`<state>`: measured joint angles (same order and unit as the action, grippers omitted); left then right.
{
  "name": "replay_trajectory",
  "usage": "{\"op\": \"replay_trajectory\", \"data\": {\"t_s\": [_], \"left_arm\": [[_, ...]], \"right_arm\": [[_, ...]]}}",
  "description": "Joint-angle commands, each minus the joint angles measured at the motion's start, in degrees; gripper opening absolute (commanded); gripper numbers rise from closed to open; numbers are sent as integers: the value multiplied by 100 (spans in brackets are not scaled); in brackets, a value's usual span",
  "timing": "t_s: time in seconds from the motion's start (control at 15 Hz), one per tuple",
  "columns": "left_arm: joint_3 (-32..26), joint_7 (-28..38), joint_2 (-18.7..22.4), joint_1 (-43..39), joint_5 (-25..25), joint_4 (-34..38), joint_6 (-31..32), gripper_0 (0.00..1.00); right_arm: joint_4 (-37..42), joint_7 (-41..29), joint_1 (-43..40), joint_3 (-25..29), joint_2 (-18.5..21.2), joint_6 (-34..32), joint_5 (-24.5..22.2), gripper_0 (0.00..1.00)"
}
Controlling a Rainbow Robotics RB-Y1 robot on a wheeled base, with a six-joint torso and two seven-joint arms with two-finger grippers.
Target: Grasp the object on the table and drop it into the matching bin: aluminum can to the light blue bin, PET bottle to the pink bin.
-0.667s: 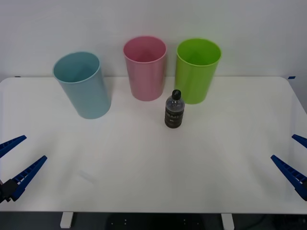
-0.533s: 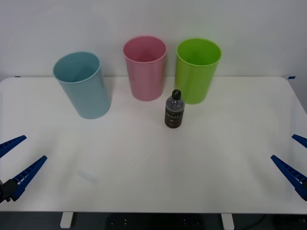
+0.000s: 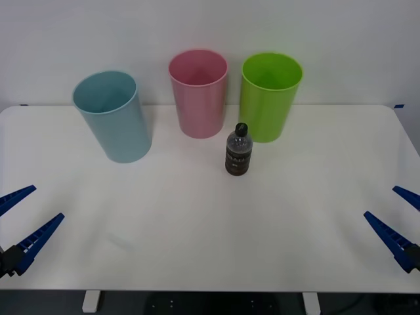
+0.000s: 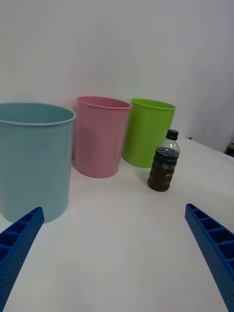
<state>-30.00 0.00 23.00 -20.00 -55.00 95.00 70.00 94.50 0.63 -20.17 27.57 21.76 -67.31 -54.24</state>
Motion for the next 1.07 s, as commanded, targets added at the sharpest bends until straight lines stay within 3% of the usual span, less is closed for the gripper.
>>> {"op": "replay_trajectory", "data": {"t_s": [0.07, 0.4, 0.67, 1.07], "left_arm": [[0, 0, 0, 0, 0, 0, 0, 100], [0, 0, 0, 0, 0, 0, 0, 100], [0, 0, 0, 0, 0, 0, 0, 100], [0, 0, 0, 0, 0, 0, 0, 100]], "right_arm": [[-2, 78, 57, -226, 3, 192, 1, 100], [-2, 394, 127, -630, 3, 640, -60, 100], [-2, 1203, 215, -1052, 3, 1325, -104, 100], [-2, 1299, 496, -1562, 3, 2081, -245, 100]]}}
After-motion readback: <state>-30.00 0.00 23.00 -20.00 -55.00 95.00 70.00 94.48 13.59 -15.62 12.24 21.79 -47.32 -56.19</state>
